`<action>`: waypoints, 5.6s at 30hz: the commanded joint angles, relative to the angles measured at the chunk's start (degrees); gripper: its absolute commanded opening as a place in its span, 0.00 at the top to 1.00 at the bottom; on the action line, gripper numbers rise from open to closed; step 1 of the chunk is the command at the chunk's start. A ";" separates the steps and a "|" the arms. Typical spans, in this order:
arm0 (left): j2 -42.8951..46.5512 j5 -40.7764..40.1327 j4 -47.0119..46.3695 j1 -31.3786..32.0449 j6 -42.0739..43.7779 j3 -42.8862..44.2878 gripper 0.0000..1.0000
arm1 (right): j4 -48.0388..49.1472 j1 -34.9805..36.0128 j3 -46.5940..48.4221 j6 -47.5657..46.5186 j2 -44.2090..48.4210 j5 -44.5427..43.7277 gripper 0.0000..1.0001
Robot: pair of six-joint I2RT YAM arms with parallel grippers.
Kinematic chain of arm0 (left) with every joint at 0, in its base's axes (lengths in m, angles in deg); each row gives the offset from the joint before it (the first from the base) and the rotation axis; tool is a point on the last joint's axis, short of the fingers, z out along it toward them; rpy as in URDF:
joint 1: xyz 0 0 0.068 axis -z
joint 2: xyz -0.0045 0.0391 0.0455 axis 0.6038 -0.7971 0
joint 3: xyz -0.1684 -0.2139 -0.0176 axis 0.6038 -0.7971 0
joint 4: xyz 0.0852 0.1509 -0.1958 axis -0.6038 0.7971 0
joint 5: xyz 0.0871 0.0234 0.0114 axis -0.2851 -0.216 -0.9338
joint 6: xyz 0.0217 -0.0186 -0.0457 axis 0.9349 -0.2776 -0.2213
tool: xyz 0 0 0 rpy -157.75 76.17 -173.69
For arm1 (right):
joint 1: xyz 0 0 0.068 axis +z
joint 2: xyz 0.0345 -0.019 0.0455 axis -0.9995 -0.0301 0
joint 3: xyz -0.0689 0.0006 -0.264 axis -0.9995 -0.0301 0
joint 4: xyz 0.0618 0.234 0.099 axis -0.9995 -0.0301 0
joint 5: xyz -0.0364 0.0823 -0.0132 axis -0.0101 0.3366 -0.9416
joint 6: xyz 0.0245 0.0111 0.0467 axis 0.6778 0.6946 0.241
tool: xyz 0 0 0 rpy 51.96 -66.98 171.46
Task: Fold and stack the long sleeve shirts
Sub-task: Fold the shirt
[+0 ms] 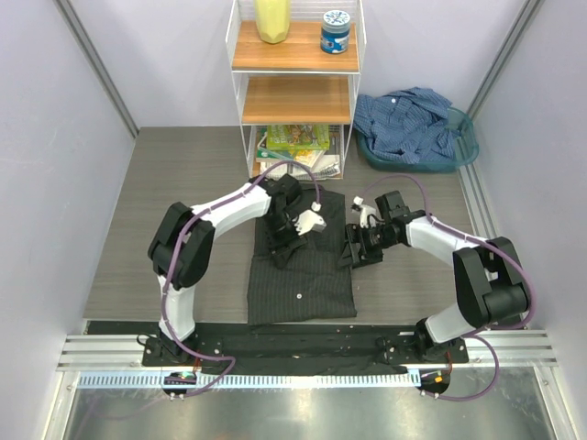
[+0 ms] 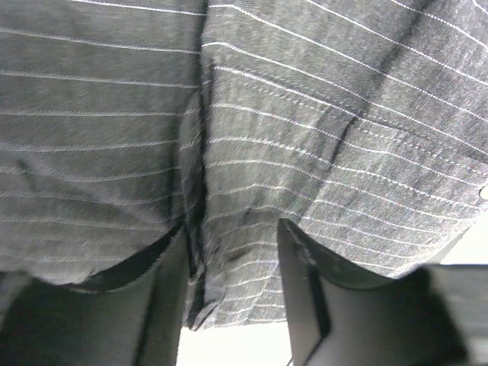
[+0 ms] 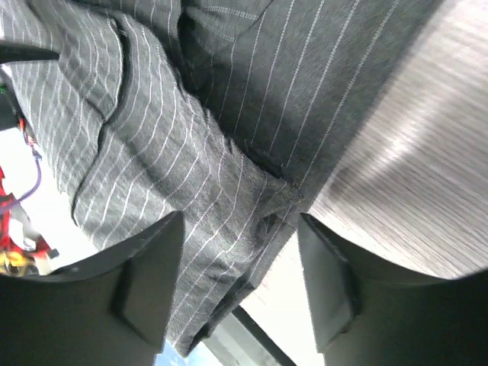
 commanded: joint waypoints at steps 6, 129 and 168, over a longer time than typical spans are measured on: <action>14.43 -3.06 0.94 -3.61 -6.26 0.66 0.21 | -4.66 0.22 8.77 -2.85 12.51 -2.14 0.34; -0.87 3.00 -37.90 10.02 -39.48 -1.36 0.65 | -7.99 7.00 -23.06 36.09 33.43 -7.83 0.70; 44.68 34.66 -33.86 -24.78 -53.45 -32.92 0.27 | 37.46 28.09 -11.89 34.34 -7.76 7.29 0.69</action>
